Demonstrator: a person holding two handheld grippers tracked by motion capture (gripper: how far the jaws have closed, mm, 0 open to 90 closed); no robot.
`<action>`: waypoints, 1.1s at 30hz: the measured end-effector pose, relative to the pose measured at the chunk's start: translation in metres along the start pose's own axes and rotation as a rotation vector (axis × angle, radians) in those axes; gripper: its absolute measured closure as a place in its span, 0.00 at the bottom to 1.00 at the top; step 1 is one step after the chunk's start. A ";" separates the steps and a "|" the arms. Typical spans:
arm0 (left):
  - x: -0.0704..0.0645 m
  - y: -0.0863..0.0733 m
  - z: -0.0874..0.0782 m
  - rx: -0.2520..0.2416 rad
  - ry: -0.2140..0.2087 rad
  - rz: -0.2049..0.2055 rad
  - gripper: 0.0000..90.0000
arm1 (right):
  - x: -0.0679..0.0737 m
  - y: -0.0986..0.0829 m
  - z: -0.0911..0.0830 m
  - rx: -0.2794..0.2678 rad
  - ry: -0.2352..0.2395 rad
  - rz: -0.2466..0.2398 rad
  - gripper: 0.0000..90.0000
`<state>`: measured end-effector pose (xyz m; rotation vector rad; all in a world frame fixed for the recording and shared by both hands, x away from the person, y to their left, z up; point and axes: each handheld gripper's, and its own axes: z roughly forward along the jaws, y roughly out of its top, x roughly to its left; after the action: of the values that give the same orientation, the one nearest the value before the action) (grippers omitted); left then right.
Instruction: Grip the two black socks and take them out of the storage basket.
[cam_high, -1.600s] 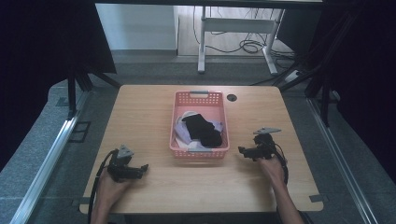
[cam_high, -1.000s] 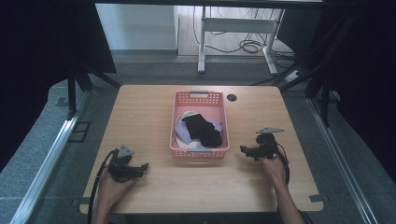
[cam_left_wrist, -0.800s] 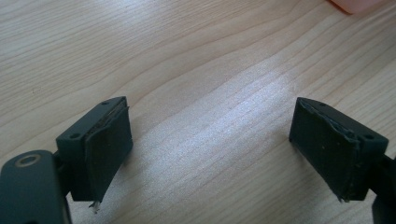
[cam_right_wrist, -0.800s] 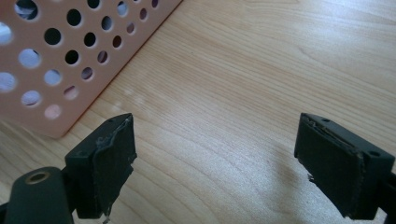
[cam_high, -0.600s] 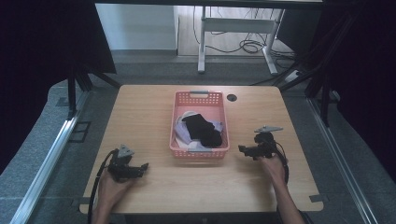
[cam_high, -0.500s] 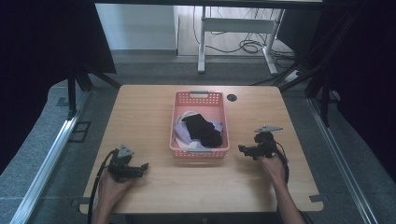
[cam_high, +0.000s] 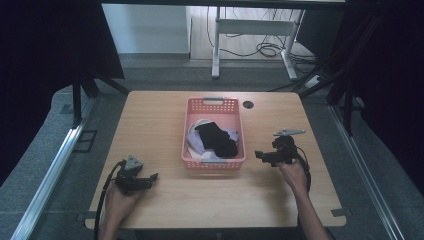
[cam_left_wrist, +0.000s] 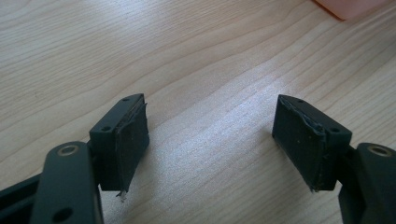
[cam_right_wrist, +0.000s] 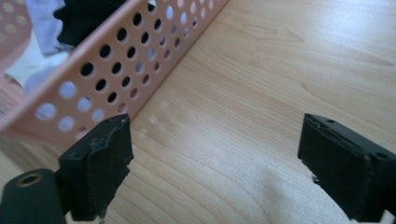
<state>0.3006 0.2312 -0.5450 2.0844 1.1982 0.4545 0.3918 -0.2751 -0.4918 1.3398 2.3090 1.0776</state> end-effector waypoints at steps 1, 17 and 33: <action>0.000 0.000 0.000 0.000 0.000 0.000 0.29 | 0.001 0.002 -0.001 0.001 0.001 0.002 0.10; 0.000 0.001 0.002 0.023 0.005 -0.005 0.15 | 0.013 0.037 -0.006 -0.017 0.041 -0.029 0.09; 0.000 0.001 0.002 0.024 0.005 -0.005 0.15 | 0.040 0.086 0.001 -0.024 0.092 -0.056 0.13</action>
<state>0.3024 0.2300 -0.5458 2.1010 1.2174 0.4459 0.4251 -0.2154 -0.4262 1.2337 2.3755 1.1682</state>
